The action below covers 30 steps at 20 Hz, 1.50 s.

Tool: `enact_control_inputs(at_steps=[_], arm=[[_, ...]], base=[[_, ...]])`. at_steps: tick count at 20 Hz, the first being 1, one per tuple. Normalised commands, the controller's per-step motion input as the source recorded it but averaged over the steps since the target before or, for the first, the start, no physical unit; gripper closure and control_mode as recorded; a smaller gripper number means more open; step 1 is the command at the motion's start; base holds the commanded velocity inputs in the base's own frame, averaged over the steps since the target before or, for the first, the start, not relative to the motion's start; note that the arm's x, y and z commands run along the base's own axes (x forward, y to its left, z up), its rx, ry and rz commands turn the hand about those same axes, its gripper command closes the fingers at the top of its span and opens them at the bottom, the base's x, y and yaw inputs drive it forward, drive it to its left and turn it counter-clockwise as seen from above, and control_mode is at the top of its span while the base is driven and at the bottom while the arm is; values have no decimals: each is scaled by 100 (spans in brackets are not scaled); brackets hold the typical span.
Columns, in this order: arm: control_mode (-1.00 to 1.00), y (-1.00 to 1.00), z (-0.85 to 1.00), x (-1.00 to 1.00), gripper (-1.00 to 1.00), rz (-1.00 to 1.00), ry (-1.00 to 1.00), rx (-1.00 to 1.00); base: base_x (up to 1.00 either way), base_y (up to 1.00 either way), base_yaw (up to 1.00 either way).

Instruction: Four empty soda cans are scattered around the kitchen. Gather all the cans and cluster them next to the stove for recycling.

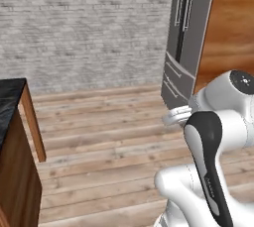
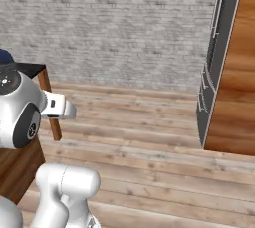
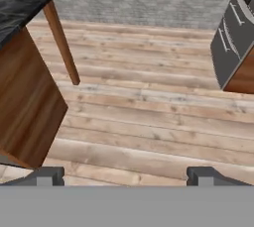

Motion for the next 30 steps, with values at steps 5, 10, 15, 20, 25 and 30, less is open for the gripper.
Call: enact_control_inputs(at_steps=[5,10,15,20,25,30], arm=[[100,0,0,0,-100,0,0,0],[100,0,0,0,-100,0,0,0],[100,0,0,0,-100,0,0,0],[100,0,0,0,-100,0,0,0],[100,0,0,0,-100,0,0,0],[100,0,0,0,-100,0,0,0]], base=[[100,-46,0],[100,-17,0],[100,0,0],[100,-5,0],[92,-2,8],[52,0,25]])
